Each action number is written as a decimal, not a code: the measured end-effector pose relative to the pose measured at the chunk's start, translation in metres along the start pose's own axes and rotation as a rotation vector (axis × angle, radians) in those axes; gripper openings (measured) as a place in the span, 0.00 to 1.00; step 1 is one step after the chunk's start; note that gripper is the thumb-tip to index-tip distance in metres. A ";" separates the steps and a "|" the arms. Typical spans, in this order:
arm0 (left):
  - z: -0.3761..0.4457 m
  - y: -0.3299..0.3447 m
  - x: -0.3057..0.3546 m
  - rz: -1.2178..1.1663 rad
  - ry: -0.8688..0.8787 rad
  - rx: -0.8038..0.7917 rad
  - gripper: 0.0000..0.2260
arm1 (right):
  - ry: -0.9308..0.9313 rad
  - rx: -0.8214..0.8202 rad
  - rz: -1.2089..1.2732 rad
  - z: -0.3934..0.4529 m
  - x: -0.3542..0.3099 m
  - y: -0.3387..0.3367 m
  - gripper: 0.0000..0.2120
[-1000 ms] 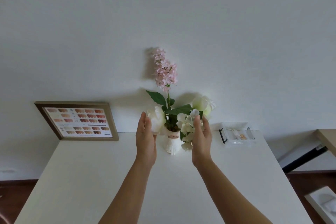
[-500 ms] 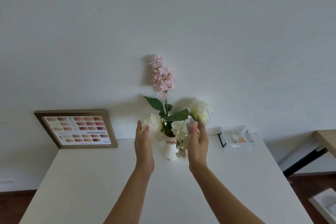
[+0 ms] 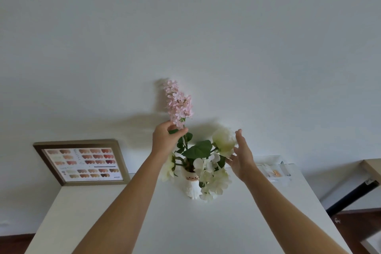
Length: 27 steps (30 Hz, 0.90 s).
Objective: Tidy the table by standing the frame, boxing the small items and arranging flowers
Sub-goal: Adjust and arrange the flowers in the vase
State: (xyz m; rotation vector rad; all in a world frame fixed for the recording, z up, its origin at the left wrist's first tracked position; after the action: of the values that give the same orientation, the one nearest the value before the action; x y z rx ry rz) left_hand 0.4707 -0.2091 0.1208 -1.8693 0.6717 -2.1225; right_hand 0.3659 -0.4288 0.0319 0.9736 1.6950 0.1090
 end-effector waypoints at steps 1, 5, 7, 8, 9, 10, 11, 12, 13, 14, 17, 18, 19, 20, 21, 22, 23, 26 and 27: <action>0.002 0.003 -0.002 -0.016 -0.014 -0.005 0.09 | -0.016 -0.021 -0.035 0.000 -0.001 0.004 0.25; 0.003 0.010 -0.006 -0.029 -0.038 0.003 0.07 | -0.113 -0.097 -0.184 -0.005 -0.007 0.023 0.19; 0.002 0.009 -0.007 -0.053 -0.021 0.006 0.05 | -0.177 -0.134 -0.252 -0.005 -0.009 0.029 0.21; 0.001 0.008 -0.007 -0.058 -0.011 0.003 0.04 | -0.200 -0.146 -0.285 -0.005 -0.009 0.031 0.22; 0.000 0.008 -0.008 -0.052 -0.004 -0.005 0.04 | -0.218 -0.154 -0.315 -0.005 -0.009 0.033 0.22; 0.000 0.008 -0.011 -0.032 -0.009 -0.015 0.04 | -0.234 -0.154 -0.340 -0.005 -0.009 0.033 0.23; 0.000 0.009 -0.015 0.004 -0.024 -0.029 0.05 | -0.246 -0.152 -0.355 -0.005 -0.009 0.033 0.23; -0.001 0.009 -0.019 0.054 -0.043 -0.043 0.06 | -0.255 -0.143 -0.369 -0.005 -0.008 0.033 0.23; -0.002 0.011 -0.023 0.095 -0.061 -0.059 0.07 | -0.264 -0.131 -0.383 -0.005 -0.008 0.031 0.23; -0.003 0.012 -0.026 0.106 -0.074 -0.074 0.06 | -0.270 -0.122 -0.397 -0.005 -0.009 0.031 0.23; -0.003 0.012 -0.028 0.087 -0.097 -0.108 0.07 | -0.277 -0.107 -0.425 -0.003 -0.009 0.031 0.25; -0.002 0.012 -0.029 0.097 -0.102 -0.118 0.07 | -0.277 -0.103 -0.435 -0.002 -0.009 0.030 0.25; -0.002 0.013 -0.028 0.107 -0.102 -0.126 0.07 | -0.276 -0.104 -0.445 -0.002 -0.009 0.031 0.25; -0.001 0.015 -0.028 0.109 -0.103 -0.131 0.06 | -0.270 -0.111 -0.452 -0.001 -0.008 0.032 0.25; -0.001 0.016 -0.028 0.104 -0.103 -0.136 0.06 | -0.265 -0.121 -0.455 -0.001 -0.007 0.034 0.24; -0.002 0.018 -0.028 0.091 -0.103 -0.144 0.06 | -0.262 -0.130 -0.457 -0.001 -0.006 0.036 0.24; -0.002 0.019 -0.028 0.082 -0.099 -0.148 0.06 | -0.265 -0.136 -0.462 -0.001 -0.006 0.038 0.25; -0.002 0.014 -0.027 0.078 -0.087 -0.125 0.07 | -0.262 -0.132 -0.481 -0.003 -0.007 0.040 0.30; -0.003 0.010 -0.027 0.074 -0.086 -0.114 0.06 | -0.248 -0.133 -0.475 -0.004 -0.007 0.039 0.31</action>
State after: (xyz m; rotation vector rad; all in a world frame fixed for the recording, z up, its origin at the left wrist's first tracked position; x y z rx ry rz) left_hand 0.4712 -0.2044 0.0925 -1.9489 0.8447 -1.9849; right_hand 0.3839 -0.4057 0.0592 0.4466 1.6200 -0.2027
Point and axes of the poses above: each hand's wrist, its own z-axis towards the middle knuckle, its own y-axis out of the palm, x = y × z, the point moved 10 cm from there along z, towards the middle knuckle, and after that the axes turned 11 degrees about z, right-handed, at the moved point
